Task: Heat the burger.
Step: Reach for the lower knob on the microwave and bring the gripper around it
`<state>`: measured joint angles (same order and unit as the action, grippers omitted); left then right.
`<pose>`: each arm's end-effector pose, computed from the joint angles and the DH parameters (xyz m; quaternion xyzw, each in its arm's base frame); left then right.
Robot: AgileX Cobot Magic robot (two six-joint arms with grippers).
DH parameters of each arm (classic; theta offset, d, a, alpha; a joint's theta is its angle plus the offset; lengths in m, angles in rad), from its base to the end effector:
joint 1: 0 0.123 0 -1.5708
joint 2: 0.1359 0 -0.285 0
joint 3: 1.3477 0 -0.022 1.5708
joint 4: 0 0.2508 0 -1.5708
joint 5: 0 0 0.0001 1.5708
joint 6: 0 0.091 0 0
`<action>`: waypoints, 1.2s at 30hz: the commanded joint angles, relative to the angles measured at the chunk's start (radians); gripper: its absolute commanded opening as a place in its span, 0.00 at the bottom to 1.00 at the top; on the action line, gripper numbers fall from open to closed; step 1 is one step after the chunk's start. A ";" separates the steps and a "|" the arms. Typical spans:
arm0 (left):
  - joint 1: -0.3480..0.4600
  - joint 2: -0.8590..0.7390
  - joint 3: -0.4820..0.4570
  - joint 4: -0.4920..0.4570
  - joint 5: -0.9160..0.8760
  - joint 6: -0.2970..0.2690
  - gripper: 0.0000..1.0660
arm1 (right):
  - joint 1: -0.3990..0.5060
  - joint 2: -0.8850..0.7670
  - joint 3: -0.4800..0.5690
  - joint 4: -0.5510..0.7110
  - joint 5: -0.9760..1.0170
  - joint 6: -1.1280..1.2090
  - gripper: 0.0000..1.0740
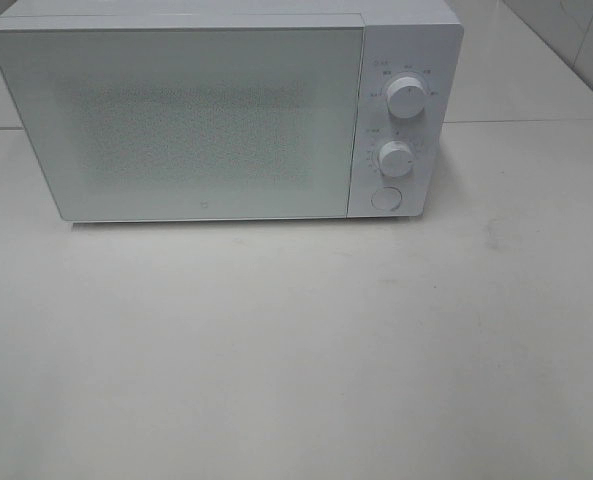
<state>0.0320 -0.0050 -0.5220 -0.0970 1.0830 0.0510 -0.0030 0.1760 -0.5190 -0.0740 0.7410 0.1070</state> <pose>-0.0091 -0.0081 0.2818 0.0111 0.8509 -0.0267 0.5245 0.0340 -0.0046 0.3073 0.0371 0.8067 -0.0056 0.5898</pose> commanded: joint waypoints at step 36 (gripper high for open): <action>0.003 -0.015 0.002 -0.002 -0.011 -0.004 0.93 | 0.117 0.452 -0.013 0.025 -0.358 -0.002 0.64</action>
<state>0.0320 -0.0050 -0.5220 -0.0970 1.0830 0.0510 0.0830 0.6290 -0.5190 -0.0470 0.3950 0.1080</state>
